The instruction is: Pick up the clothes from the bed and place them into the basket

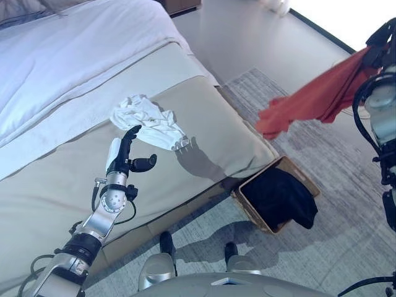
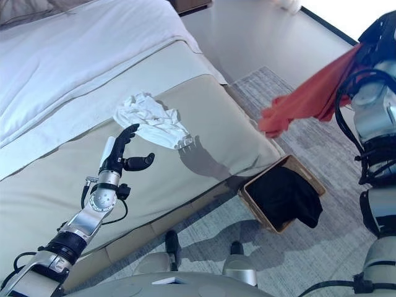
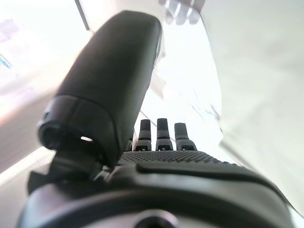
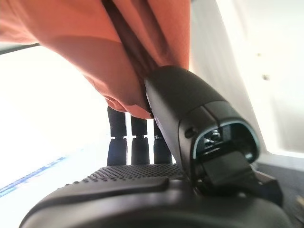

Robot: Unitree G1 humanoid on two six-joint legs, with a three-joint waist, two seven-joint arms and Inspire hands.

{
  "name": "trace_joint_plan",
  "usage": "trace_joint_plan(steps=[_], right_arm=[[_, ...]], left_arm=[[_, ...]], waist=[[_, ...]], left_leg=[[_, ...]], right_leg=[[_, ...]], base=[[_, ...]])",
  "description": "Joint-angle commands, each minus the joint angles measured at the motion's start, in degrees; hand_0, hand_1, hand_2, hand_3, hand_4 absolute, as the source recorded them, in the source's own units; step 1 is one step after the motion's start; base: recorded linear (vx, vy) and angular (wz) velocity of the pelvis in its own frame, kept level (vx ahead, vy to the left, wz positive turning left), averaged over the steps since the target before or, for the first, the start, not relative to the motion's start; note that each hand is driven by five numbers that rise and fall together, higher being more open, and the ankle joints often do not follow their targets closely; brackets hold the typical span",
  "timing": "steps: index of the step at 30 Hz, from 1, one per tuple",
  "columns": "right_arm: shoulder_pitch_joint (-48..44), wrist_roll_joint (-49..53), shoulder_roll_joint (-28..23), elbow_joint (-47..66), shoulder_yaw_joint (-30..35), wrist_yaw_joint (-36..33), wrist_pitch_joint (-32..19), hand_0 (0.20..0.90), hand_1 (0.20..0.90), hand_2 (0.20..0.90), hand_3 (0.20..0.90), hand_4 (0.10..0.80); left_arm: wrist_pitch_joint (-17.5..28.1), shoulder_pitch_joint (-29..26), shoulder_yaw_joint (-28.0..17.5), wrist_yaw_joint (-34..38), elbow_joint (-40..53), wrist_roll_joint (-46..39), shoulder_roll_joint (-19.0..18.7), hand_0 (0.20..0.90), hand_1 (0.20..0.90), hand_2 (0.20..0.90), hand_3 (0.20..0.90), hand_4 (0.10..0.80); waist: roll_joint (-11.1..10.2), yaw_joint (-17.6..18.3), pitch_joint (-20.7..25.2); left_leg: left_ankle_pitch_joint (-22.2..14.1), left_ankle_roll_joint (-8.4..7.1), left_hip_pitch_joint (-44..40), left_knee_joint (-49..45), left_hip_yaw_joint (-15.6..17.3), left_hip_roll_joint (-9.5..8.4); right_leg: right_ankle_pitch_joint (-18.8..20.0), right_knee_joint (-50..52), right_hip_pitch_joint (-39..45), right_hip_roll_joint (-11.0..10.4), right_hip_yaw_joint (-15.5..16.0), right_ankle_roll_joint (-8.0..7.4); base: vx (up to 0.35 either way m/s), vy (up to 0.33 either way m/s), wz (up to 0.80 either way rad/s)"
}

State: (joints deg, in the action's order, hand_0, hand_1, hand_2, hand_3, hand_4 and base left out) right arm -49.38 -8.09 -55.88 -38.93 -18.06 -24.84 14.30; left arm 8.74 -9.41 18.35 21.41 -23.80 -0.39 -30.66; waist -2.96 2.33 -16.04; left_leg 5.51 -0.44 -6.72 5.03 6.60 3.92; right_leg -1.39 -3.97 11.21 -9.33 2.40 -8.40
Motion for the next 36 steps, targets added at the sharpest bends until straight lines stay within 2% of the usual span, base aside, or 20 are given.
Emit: trace_joint_plan(steps=[1, 8, 17, 35, 36], right_arm=[[2.08, -4.10, -5.30, 6.08, 2.44, -1.74, -3.57, 0.300, 0.300, 0.300, 0.200, 0.100], [8.92, -4.92, -2.74, 5.89, 5.12, 1.63, -4.92, 0.300, 0.300, 0.300, 0.200, 0.100], [11.56, -6.25, -0.96, 2.37, 2.80, 5.83, -6.40, 0.300, 0.300, 0.300, 0.200, 0.100], [12.21, -6.38, 2.79, -4.87, -0.40, 7.12, -6.04, 0.300, 0.300, 0.300, 0.200, 0.100], [12.42, -6.34, 3.13, -5.14, -0.48, 7.00, -6.27, 0.331, 0.331, 0.331, 0.236, 0.136]], left_arm=[[3.64, -2.51, 1.97, 0.68, -1.08, 2.69, 0.81, 0.900, 0.900, 0.900, 0.900, 0.800], [4.06, -3.30, 2.76, -0.52, -3.51, 4.16, 2.30, 0.900, 0.900, 0.900, 0.900, 0.800], [4.72, -4.18, 3.30, -0.79, -4.25, 5.17, 4.08, 0.900, 0.900, 0.900, 0.900, 0.800], [3.93, -5.25, 4.60, -0.96, -2.86, 4.27, 4.31, 0.900, 0.900, 0.900, 0.900, 0.800], [4.04, -5.10, 4.55, -0.97, -2.78, 4.30, 4.23, 0.900, 0.900, 0.900, 0.900, 0.800]], waist=[[1.62, 0.87, 9.47], [2.15, 3.14, 9.28], [2.61, 4.87, 8.40], [5.31, 4.32, 6.73], [5.39, 4.16, 6.65]], left_leg=[[-5.66, -4.46, -2.51, -0.03, 0.36, 5.99], [-6.09, -4.66, -3.60, -0.03, 2.06, 6.43], [-6.22, -5.28, -4.67, -0.03, 3.85, 6.92], [-5.65, -5.36, -3.64, -0.03, 3.65, 6.22], [-5.62, -5.34, -3.57, -0.03, 3.62, 6.20]], right_leg=[[4.18, 2.64, -7.35, 0.22, -2.03, 1.94], [4.22, 3.01, -8.19, 1.35, -4.34, 2.27], [4.85, 2.81, -9.20, 2.32, -6.05, 2.92], [5.28, 2.47, -9.96, 1.42, -4.13, 2.85], [5.28, 2.48, -9.95, 1.34, -3.98, 2.83]], base=[[0.006, -0.017, -0.20], [0.004, -0.023, -0.20], [-0.010, -0.030, -0.18], [-0.006, -0.004, -0.01], [0.000, 0.000, 0.00]])
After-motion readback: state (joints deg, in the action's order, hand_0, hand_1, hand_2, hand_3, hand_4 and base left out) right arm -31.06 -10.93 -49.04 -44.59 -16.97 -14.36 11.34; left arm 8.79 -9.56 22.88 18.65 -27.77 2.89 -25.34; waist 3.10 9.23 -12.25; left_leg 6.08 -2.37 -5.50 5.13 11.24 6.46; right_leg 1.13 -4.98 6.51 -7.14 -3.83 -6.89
